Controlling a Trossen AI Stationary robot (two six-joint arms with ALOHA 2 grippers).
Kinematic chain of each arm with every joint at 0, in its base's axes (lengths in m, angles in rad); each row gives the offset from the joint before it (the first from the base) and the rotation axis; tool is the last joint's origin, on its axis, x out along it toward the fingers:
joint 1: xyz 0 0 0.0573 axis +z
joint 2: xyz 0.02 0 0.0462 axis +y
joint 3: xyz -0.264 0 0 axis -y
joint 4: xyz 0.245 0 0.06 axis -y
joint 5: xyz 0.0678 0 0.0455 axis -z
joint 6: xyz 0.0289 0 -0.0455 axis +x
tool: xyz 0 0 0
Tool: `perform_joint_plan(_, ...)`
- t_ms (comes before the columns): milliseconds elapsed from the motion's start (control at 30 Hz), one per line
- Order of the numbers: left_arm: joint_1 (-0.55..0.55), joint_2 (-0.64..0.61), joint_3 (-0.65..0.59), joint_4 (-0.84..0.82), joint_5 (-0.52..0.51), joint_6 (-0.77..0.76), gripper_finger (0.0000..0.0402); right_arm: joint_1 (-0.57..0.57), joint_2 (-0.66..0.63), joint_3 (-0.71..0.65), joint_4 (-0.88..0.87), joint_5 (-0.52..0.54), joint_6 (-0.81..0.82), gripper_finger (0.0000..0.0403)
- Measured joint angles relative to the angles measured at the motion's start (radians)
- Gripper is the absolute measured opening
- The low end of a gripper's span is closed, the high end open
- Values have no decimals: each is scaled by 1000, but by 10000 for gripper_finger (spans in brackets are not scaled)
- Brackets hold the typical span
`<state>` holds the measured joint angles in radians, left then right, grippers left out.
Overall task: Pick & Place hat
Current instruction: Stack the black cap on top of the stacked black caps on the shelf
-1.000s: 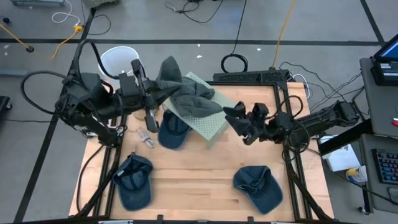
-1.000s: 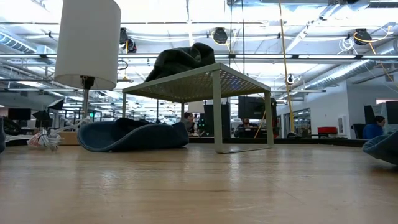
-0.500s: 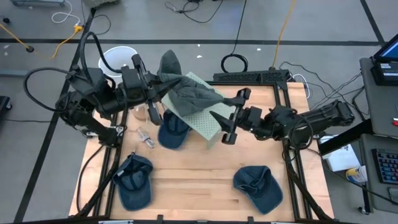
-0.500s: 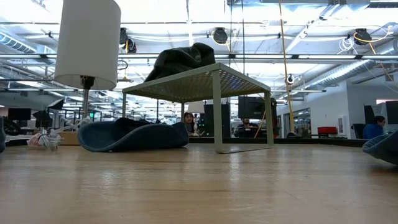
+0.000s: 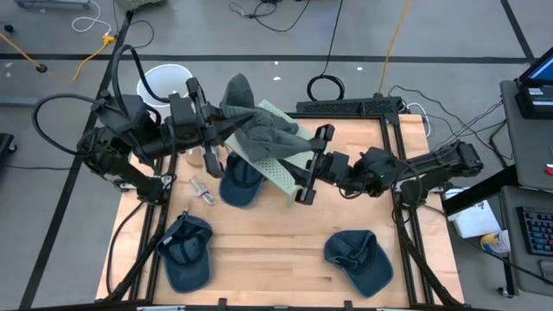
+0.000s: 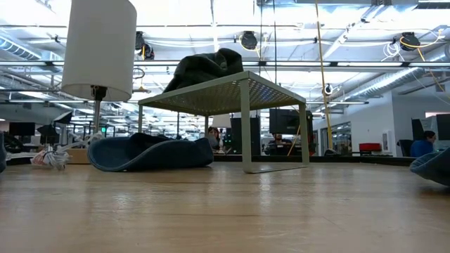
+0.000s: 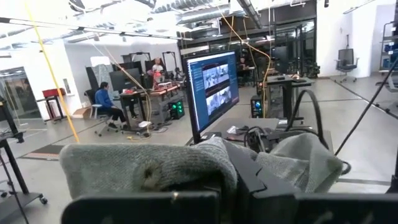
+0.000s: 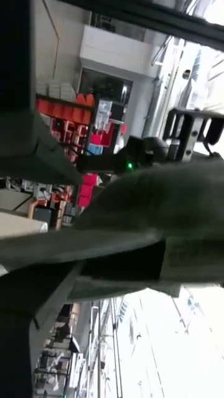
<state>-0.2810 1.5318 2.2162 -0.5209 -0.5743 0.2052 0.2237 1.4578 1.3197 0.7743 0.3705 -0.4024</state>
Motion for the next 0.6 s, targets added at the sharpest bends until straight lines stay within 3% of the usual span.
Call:
perform_joint_plan(233, -16, 0, 0, -1, 0, -5, 5, 15, -5, 0, -14, 51, 62, 16)
perform_joint_plan(433, -24, 0, 0, -3, 13, -25, 23, 20, -38, 0, -27, 45, 118, 6)
perform_joint_plan(600, -25, -10, 0, -6, -55, -57, 75, 45, -109, 0, -110, 50, 107, 4)
